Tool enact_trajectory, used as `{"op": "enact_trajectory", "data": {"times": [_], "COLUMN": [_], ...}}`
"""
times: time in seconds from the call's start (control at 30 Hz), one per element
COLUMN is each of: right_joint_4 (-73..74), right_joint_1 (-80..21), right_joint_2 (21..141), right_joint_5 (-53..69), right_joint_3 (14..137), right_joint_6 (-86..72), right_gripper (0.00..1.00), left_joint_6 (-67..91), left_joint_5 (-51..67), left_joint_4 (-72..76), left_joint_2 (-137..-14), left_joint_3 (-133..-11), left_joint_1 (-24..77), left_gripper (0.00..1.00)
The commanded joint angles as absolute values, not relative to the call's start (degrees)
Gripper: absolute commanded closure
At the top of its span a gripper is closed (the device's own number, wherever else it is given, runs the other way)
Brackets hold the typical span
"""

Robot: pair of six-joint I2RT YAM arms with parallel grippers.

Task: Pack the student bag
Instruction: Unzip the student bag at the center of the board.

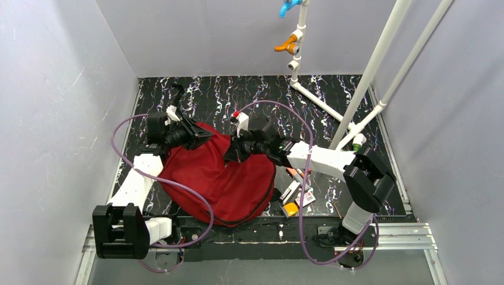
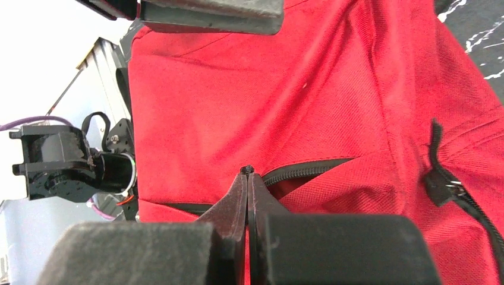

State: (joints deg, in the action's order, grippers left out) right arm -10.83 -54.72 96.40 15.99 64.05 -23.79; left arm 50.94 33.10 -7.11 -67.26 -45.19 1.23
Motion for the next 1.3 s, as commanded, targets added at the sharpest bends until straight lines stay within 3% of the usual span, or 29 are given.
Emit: {"op": "enact_trajectory", "data": {"times": [0.0, 0.33, 0.73, 1.0, 1.03, 1.1, 1.13, 1.27], "right_joint_4": [-10.5, -11.6, -21.5, -17.5, -15.9, -11.6, -9.6, -5.5], "right_joint_1": [-54.1, -56.5, -72.9, -73.8, -73.3, -72.1, -71.3, -66.2], "right_joint_2": [94.6, 94.5, 96.5, 96.8, 96.3, 95.3, 94.6, 90.3], "right_joint_5": [15.9, 16.2, 16.5, 15.5, 14.9, 12.9, 11.5, 11.2], "right_joint_3": [66.7, 65.4, 60.2, 61.5, 62.2, 63.8, 64.5, 63.8], "right_joint_6": [-21.5, -21.9, -27.3, -25.2, -24.7, -23.7, -23.2, -22.7], "right_gripper": [0.99, 0.99, 0.99, 0.99, 0.96, 0.61, 0.52, 0.36], "left_joint_6": [59.3, 55.6, 50.7, 48.9, 48.1, 46.0, 44.5, 36.5], "left_joint_5": [39.8, 41.4, 36.8, 37.8, 37.9, 38.5, 39.0, 37.8], "left_joint_4": [1.9, 2.6, 2.6, 0.7, -1.1, -5.2, -7.4, -17.4], "left_joint_2": [-70.2, -91.2, -101.0, -100.9, -100.1, -98.0, -96.9, -88.8], "left_joint_3": [-43.5, -51.6, -53.7, -56.8, -57.3, -58.7, -59.5, -61.6], "left_joint_1": [1.6, 8.0, 4.1, 3.3, 3.3, 3.3, 3.3, 3.3], "left_gripper": [0.74, 0.88, 0.98, 0.98, 0.95, 0.86, 0.80, 0.62]}}
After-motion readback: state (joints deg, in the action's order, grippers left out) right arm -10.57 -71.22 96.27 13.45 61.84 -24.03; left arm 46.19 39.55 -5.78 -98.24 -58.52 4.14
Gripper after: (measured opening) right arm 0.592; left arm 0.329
